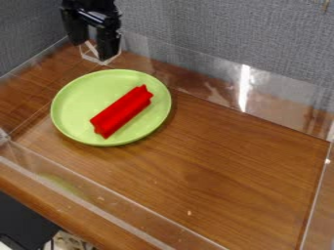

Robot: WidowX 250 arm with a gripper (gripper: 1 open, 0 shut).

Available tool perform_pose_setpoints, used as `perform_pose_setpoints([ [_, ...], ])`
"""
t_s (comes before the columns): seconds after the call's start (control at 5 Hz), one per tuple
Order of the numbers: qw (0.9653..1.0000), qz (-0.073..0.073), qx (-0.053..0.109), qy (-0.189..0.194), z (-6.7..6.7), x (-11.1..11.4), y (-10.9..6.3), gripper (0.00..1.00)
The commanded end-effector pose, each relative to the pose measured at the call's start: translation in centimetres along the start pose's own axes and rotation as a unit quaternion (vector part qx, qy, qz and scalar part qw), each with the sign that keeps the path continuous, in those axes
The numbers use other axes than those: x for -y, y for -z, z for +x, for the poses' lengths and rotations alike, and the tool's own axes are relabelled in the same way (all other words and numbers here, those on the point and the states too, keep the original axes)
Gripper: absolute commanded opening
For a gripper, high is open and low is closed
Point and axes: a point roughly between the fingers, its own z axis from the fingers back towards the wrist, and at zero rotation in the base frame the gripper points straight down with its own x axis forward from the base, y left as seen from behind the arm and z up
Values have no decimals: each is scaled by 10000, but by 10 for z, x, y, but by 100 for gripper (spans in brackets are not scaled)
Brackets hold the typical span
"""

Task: Put the red object on the green plate

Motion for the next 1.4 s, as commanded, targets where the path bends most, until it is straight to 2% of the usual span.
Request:
perform_pose_setpoints([
  [0.0,9999,43,133,89,-3,-12,-3,100],
  [0.4,9999,-121,28,7,8,20,11,100],
  [0.6,9999,-70,19,-71,16,28,10,100],
  [0.8,9999,-26,46,98,22,26,7,100],
  [1.0,9997,26,56,257,24,24,6,100],
  [1.2,9996,65,52,279,17,18,6,100],
])
